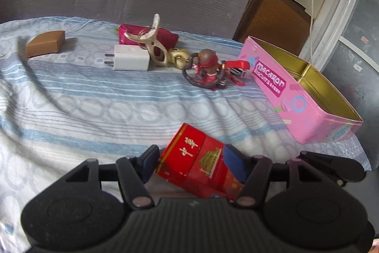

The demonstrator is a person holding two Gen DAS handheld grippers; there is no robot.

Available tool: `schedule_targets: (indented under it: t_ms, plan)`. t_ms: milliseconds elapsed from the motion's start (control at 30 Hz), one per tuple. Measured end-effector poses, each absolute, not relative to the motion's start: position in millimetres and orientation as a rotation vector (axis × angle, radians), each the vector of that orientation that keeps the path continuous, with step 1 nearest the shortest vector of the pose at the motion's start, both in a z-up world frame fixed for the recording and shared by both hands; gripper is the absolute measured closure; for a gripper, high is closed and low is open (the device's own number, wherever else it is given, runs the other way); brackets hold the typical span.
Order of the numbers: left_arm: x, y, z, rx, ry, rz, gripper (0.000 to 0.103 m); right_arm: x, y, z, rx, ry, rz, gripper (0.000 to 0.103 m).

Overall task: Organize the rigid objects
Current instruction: 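Carry the red pack with the left tool and drop it into the pink tin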

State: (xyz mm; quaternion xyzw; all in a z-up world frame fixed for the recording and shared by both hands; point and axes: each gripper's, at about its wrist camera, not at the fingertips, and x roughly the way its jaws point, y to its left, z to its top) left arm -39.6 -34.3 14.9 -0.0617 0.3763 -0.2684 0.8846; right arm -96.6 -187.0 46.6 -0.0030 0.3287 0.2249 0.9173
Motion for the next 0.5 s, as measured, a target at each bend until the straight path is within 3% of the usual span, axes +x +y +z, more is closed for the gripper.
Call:
schedule_targets:
  t_ms: [300,500]
  plan:
    - [-61,-66,14,-0.073,0.781,-0.655,0.038,-123,-214,46,0.013,0.679,0.399,0.042]
    - [-68,-72,16,-0.020,0.769,-0.642,0.018,-129,-219,45,0.017,0.673,0.371,0.040]
